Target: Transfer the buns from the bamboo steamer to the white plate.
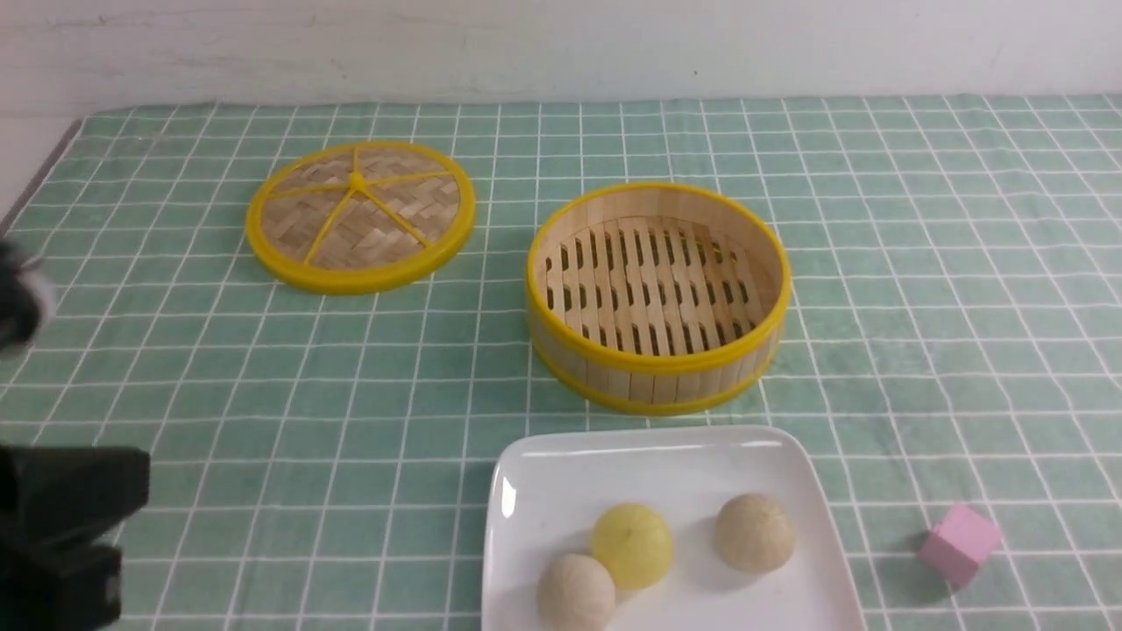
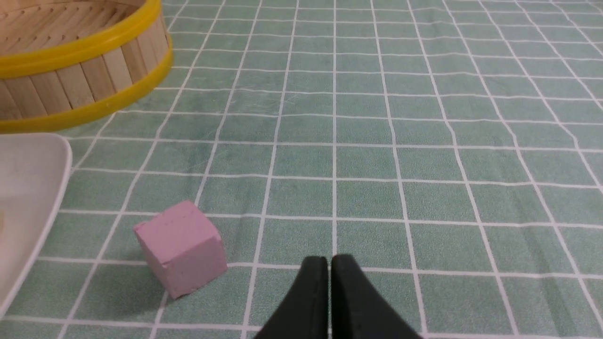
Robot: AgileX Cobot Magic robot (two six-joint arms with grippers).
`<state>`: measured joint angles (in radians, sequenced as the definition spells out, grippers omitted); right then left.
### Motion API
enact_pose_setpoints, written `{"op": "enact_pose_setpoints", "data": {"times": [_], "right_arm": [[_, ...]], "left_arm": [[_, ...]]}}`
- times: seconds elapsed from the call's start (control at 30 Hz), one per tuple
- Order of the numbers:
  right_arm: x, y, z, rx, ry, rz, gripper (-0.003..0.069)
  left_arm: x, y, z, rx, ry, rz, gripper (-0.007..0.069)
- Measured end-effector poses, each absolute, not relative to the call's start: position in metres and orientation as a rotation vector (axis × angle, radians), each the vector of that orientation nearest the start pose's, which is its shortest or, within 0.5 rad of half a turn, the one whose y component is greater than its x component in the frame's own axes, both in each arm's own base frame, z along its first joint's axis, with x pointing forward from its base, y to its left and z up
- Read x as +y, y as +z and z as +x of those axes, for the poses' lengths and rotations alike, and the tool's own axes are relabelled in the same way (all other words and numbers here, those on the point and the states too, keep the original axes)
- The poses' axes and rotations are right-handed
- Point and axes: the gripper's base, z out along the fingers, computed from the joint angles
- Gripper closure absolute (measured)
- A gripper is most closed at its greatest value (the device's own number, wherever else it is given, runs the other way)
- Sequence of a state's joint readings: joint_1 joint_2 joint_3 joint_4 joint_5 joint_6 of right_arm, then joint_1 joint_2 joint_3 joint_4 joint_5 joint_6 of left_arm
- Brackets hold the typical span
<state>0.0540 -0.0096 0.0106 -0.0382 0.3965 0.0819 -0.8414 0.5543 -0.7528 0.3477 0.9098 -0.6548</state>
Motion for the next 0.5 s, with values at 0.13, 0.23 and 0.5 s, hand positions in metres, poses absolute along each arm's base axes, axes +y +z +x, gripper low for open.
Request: {"op": "enact_pose_setpoints", "data": {"times": [0.13,0.23,0.5], "right_arm": [[0.001,0.175,0.052,1.881,0.055,0.003,0.0626],[0.001,0.175,0.052,1.881,0.056,0.004,0.0624],[0.001,0.175,0.052,1.881,0.056,0.004,0.0612]], "left_arm": [[-0.047,0.317,0.069,2.051,-0.598,0.244,0.06],[-0.05,0.303,0.067,1.987,-0.69,0.233,0.06],[-0.054,0.285,0.068,1.989,-0.718,0.238,0.0591]]}}
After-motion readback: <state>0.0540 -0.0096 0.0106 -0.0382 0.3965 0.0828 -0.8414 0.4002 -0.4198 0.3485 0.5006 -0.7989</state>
